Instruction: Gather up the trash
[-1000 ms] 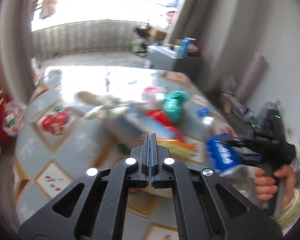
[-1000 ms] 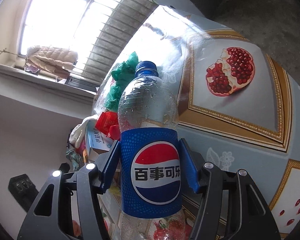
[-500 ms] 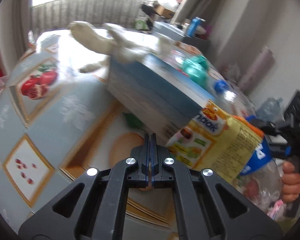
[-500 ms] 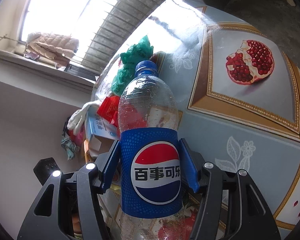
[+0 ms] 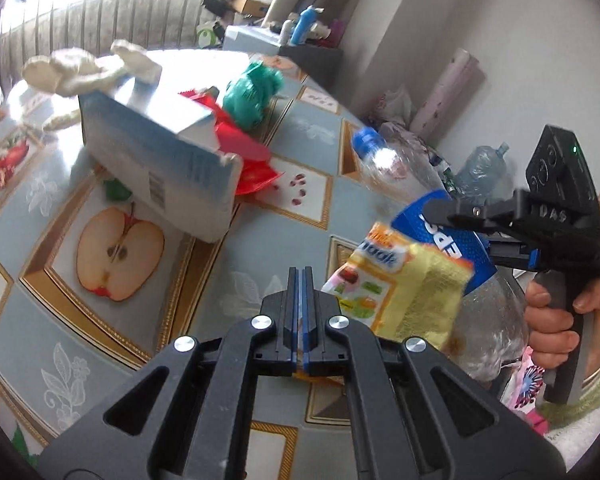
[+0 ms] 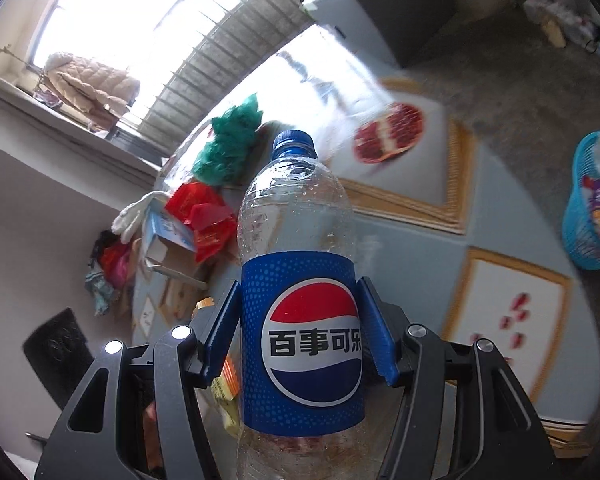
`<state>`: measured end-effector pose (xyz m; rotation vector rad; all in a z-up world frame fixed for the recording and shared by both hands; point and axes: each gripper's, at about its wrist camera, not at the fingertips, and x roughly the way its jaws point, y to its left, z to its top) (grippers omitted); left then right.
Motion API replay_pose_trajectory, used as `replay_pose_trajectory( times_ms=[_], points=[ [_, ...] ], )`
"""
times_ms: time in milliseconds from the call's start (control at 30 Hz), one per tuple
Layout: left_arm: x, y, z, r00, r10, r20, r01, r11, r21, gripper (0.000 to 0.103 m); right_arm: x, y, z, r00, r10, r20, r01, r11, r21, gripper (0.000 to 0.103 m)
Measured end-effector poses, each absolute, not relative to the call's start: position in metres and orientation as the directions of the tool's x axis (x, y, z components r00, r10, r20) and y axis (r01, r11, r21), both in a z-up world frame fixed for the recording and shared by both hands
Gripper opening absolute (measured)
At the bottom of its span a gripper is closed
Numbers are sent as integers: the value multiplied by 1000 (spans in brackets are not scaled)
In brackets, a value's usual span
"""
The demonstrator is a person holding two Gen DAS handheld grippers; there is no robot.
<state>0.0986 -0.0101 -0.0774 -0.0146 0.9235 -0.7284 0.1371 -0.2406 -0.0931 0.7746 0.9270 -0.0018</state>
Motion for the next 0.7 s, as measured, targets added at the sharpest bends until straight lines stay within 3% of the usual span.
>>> replay_pose_trajectory(
  times_ms=[333, 467, 700],
  points=[
    [71, -23, -63, 351, -588, -728, 659, 708, -254, 2, 94, -250, -78, 624, 181, -761, 325, 825, 462, 57],
    [57, -34, -63, 323, -579, -749, 710, 671, -212, 29, 73, -247, -77, 592, 161, -790, 323, 850, 415, 57],
    [30, -60, -76, 314, -517, -796, 792, 605, -81, 42, 50, -228, -79, 563, 183, -806, 287, 872, 398, 57]
  ],
)
